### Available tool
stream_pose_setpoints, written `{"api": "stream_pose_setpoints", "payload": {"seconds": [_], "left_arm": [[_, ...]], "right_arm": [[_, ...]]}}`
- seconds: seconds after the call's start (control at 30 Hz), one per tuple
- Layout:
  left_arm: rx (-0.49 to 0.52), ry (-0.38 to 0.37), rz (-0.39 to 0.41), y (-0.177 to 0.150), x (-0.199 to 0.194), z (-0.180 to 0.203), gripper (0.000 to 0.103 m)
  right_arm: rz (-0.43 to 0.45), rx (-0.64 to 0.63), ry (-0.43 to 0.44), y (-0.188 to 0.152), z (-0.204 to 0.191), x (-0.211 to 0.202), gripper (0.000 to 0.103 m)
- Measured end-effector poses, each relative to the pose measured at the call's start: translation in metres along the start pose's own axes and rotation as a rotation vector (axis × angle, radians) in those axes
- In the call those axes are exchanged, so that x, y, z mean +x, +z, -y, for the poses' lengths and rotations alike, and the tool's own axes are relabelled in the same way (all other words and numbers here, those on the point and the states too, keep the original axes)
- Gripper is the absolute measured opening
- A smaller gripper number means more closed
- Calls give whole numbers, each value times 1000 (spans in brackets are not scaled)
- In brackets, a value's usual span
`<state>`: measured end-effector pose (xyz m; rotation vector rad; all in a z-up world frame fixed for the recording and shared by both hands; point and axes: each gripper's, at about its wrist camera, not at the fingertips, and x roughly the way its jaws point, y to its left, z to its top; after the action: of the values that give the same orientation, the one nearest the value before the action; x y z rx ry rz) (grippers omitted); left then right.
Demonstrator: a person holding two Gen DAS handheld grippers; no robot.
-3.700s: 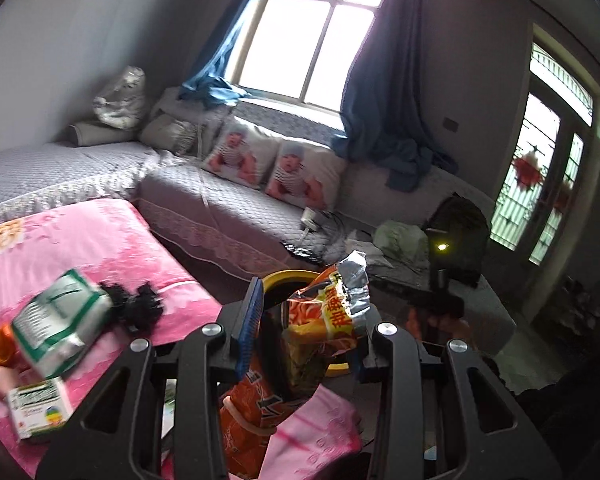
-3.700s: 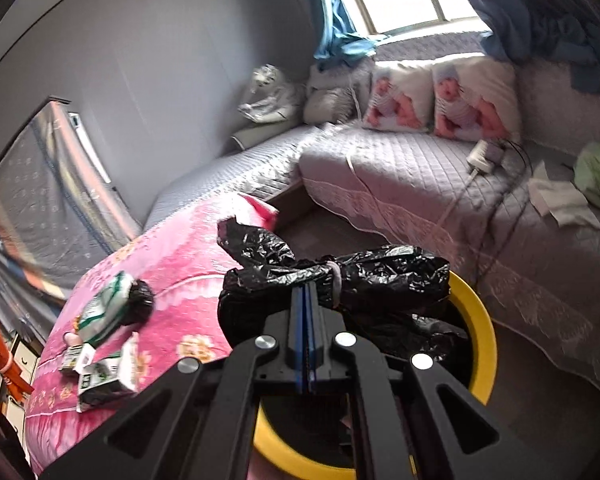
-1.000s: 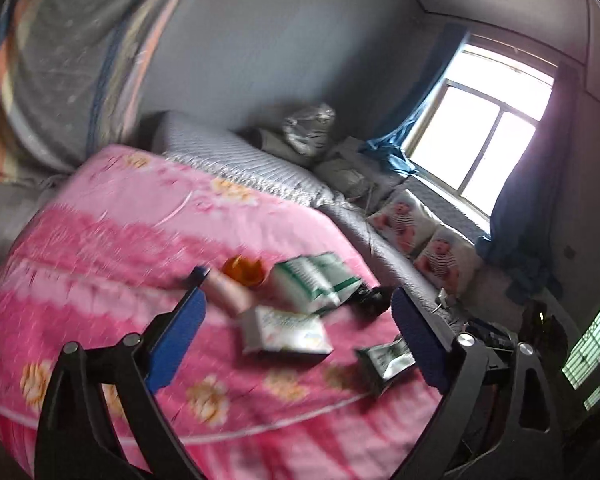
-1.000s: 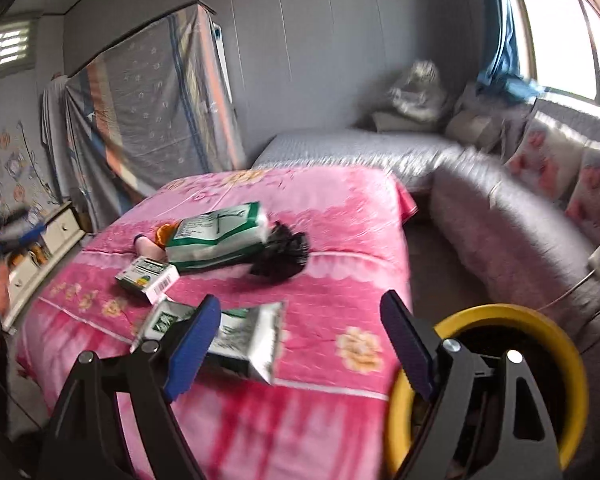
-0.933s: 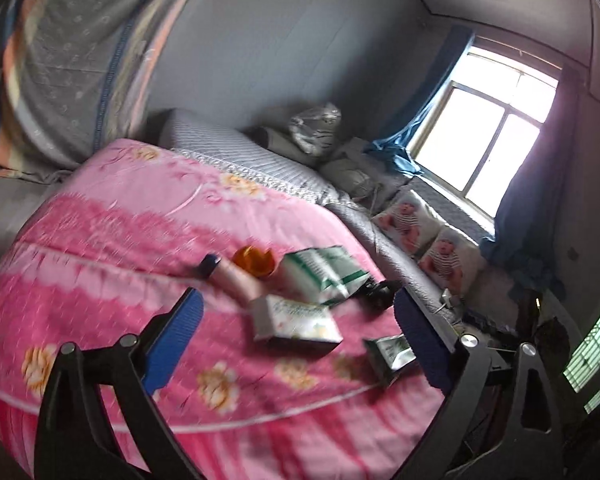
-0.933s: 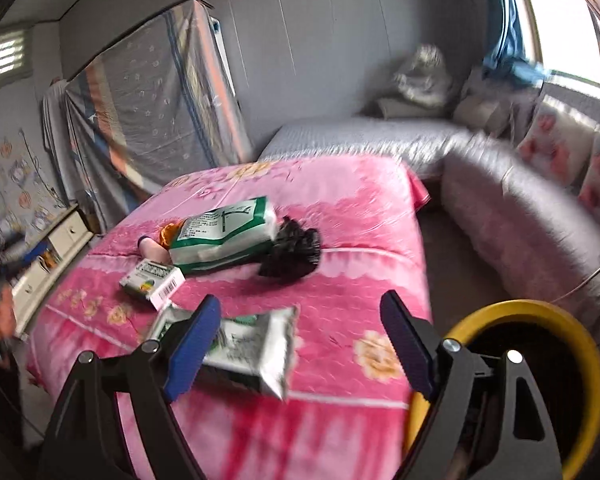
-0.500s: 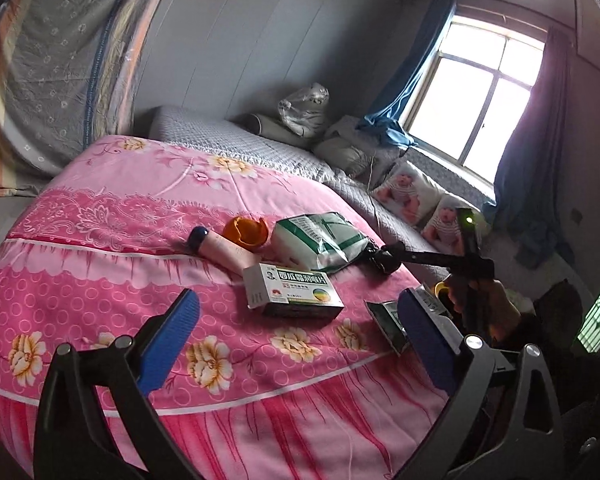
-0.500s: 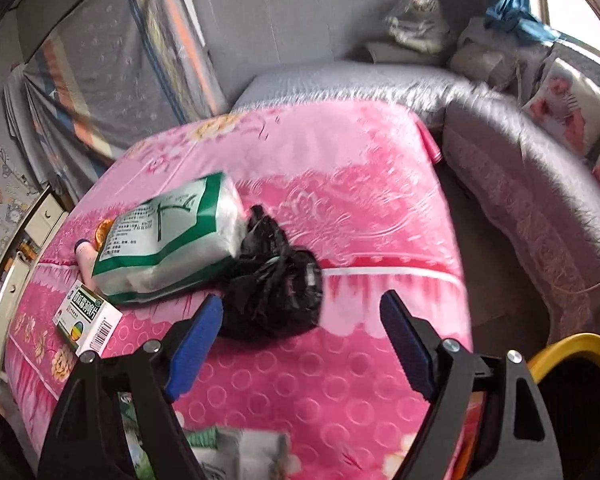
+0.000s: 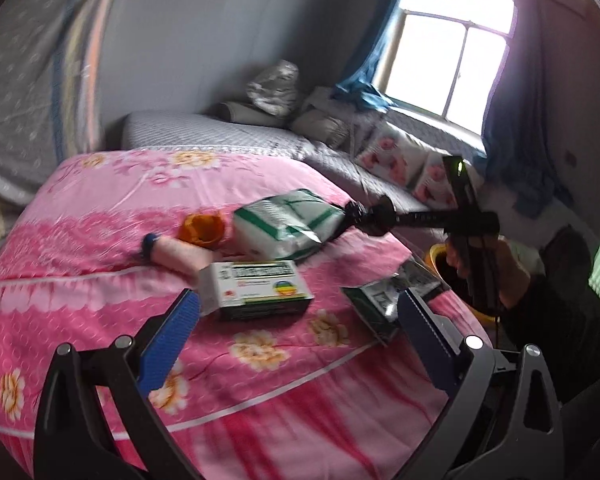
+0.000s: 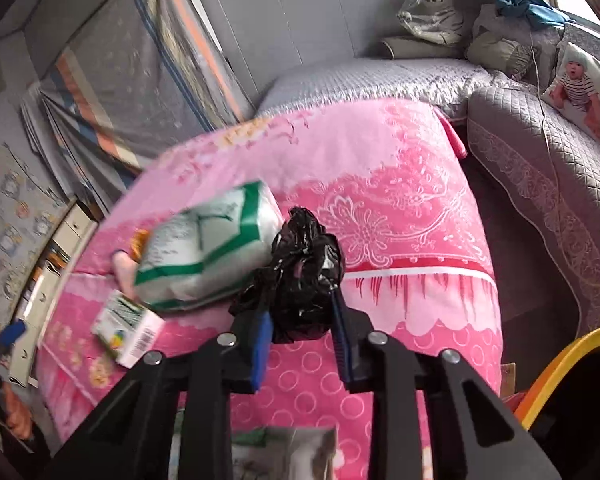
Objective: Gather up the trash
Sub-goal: 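Grasp the small black plastic bag with the right gripper and lift, then grasp the white milk pouch with the left gripper while the right carries the black bag toward the bin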
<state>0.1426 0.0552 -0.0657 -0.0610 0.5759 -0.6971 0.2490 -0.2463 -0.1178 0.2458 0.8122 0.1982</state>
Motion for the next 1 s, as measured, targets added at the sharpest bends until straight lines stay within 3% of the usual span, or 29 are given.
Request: {"api": "stream_pose_setpoints", "payload": {"seconds": [0.27,0.43,0.7,1.0], "left_arm": [[209,-116,-90,14,57,64,95],[339,-206,-169,19,104,103,95],[476,-320,-290,16,166,148,94],[533,-325,-402,8,212,165,94]], "right_arm": [[163,65,111,-16,19,-90,25],[225,114,138,-48,40,-141,25],[255,160,112,-92,64,-184,25],[277,231,108,-115,91,-197,25]]}}
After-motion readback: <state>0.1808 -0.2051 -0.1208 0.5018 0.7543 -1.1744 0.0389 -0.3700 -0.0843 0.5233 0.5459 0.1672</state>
